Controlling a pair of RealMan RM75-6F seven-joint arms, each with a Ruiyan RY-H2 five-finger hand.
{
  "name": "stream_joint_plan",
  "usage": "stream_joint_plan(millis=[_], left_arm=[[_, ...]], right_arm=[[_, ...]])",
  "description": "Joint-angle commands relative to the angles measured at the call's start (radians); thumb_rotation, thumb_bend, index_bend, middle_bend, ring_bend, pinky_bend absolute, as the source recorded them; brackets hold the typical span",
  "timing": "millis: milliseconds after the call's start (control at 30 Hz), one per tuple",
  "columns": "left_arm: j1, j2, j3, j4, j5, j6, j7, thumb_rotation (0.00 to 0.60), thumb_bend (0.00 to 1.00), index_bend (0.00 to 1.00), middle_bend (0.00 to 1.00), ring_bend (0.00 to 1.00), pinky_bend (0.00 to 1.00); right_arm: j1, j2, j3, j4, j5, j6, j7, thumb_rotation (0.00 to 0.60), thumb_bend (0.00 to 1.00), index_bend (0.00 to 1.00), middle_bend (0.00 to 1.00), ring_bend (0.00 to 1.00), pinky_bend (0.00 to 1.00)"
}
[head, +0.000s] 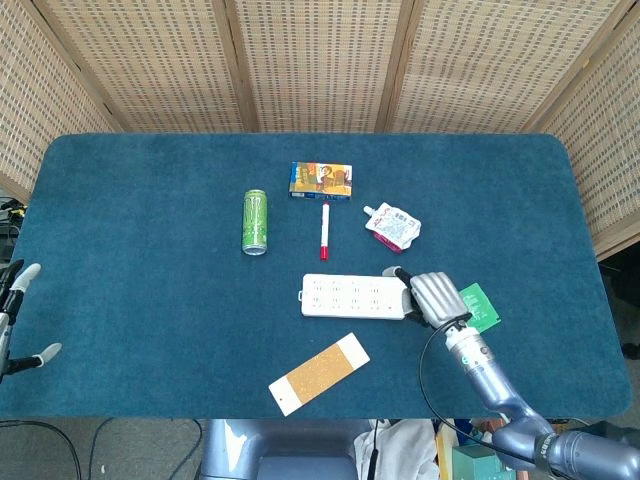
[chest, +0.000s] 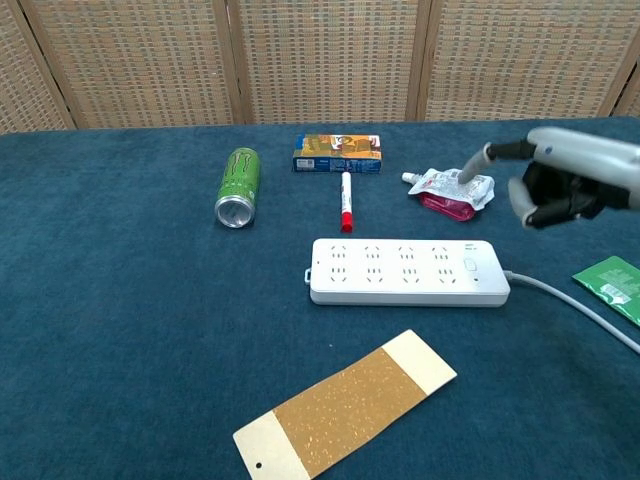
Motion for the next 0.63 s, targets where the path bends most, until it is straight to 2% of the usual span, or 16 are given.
stream_joint_plan(millis=[33,67,100,167,200,233,267,300,333,500,633], left_arm=[[0.003,0.003,0.003,0.000,0.008,0.003,-0.008,0.600,0.00,0.00,0.00,0.00,0.00],[0.004,0.004,0.005,0.001,0.011,0.004,-0.010,0.600,0.00,0.00,0.00,0.00,0.00],[0.005,0.006,0.007,0.001,0.016,0.005,-0.014,0.600,0.00,0.00,0.00,0.00,0.00],[0.007,0.007,0.010,0.002,0.024,0.009,-0.018,0.600,0.00,0.00,0.00,0.00,0.00],[0.009,0.008,0.012,0.003,0.029,0.011,-0.019,0.600,0.00,0.00,0.00,0.00,0.00],[0.011,0.009,0.014,0.004,0.032,0.013,-0.020,0.600,0.00,0.00,0.00,0.00,0.00],[0.012,0.010,0.016,0.004,0.036,0.014,-0.022,0.600,0.00,0.00,0.00,0.00,0.00],[0.015,0.011,0.021,0.003,0.043,0.016,-0.026,0.600,0.00,0.00,0.00,0.00,0.00],[0.017,0.013,0.024,0.002,0.048,0.018,-0.029,0.600,0.00,0.00,0.00,0.00,0.00],[0.028,0.017,0.033,0.005,0.074,0.036,-0.039,0.600,0.00,0.00,0.00,0.00,0.00],[0.034,0.019,0.038,0.007,0.085,0.044,-0.047,0.600,0.00,0.00,0.00,0.00,0.00]], right_arm=[[-0.078,0.068,0.026,-0.072,-0.141,0.192,0.126,0.600,0.76,0.25,0.90,0.90,0.96],[-0.098,0.084,0.015,-0.082,-0.165,0.226,0.137,0.600,0.69,0.25,0.86,0.85,0.90],[-0.125,0.108,-0.008,-0.093,-0.194,0.261,0.135,0.600,0.54,0.24,0.76,0.73,0.79],[-0.167,0.151,-0.050,-0.106,-0.224,0.294,0.095,0.600,0.21,0.15,0.45,0.38,0.49],[-0.196,0.175,-0.076,-0.113,-0.236,0.317,0.047,0.600,0.09,0.10,0.30,0.22,0.36],[-0.218,0.188,-0.093,-0.118,-0.241,0.335,0.010,0.600,0.02,0.04,0.14,0.08,0.20],[-0.240,0.199,-0.110,-0.124,-0.243,0.352,-0.022,0.600,0.00,0.02,0.08,0.03,0.12],[-0.270,0.209,-0.129,-0.131,-0.241,0.375,-0.062,0.600,0.00,0.00,0.02,0.00,0.04],[-0.292,0.214,-0.141,-0.134,-0.238,0.392,-0.091,0.600,0.00,0.00,0.00,0.00,0.00],[-0.388,0.199,-0.166,-0.113,-0.235,0.501,-0.187,0.600,0.00,0.00,0.00,0.00,0.00],[-0.419,0.189,-0.169,-0.100,-0.242,0.535,-0.198,0.600,0.00,0.00,0.00,0.00,0.00]])
